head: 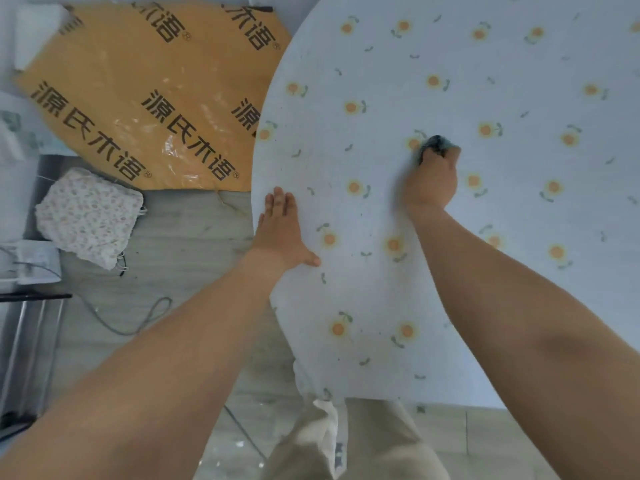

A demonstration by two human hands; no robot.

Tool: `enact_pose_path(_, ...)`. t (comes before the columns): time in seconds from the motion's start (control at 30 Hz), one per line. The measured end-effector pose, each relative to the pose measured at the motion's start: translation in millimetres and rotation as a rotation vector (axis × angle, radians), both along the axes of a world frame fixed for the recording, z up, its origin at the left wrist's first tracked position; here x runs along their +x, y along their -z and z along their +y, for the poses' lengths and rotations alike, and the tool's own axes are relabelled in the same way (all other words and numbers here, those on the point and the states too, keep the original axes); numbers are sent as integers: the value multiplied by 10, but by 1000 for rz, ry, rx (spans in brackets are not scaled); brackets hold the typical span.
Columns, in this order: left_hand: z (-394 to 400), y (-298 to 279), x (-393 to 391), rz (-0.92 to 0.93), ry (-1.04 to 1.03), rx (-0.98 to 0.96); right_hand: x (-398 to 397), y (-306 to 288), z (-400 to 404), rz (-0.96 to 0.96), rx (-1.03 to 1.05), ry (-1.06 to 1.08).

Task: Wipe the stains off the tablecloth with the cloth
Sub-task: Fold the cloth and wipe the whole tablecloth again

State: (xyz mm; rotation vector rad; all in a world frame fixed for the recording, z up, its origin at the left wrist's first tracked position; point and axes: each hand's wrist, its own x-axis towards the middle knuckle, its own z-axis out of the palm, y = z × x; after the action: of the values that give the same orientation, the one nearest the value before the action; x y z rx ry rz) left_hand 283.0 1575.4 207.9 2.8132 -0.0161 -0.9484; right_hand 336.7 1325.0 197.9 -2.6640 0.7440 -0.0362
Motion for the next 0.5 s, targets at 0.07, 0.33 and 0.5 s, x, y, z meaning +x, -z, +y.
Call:
enact_pose_path(0.07,13,25,-1,-14,18,-15,-11,18,461,-23,14,-197)
enact_pose_path(0.33,-9,31,-19,-61,-11,-29,-705,23,327,3,-52,-787)
enact_pose_path(0.5,10,5,-307,-120,16,-25,-624,38,-95,11,-25,-22)
